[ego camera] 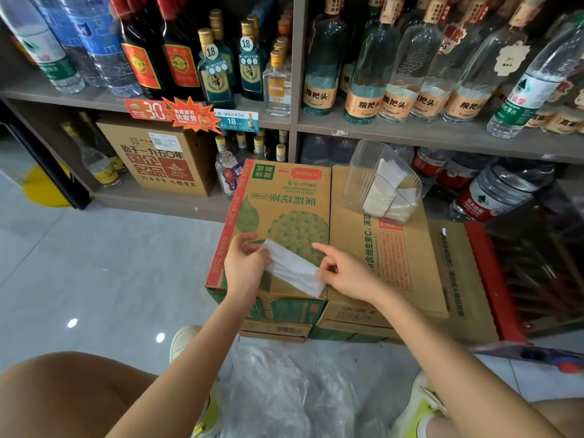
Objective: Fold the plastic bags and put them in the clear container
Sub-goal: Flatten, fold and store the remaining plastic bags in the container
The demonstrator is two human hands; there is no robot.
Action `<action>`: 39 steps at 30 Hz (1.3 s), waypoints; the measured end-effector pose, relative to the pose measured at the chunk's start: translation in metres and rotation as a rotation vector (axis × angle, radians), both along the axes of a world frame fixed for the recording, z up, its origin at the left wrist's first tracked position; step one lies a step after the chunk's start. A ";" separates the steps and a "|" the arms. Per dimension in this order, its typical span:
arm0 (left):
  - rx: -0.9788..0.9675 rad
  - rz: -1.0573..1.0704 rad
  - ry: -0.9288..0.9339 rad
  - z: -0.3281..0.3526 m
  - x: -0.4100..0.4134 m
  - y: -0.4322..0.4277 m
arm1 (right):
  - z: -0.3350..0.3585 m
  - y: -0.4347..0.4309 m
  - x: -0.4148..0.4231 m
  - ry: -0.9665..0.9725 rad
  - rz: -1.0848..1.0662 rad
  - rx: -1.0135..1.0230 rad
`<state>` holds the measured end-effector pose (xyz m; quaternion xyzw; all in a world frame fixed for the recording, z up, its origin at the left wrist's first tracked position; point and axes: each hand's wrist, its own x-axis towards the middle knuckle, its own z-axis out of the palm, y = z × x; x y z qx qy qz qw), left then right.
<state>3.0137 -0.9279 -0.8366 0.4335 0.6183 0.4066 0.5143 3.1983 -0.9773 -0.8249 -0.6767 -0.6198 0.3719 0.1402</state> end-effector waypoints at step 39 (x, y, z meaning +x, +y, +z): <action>0.844 -0.829 1.098 -0.044 -0.007 -0.029 | -0.043 -0.026 -0.019 -0.581 0.171 0.307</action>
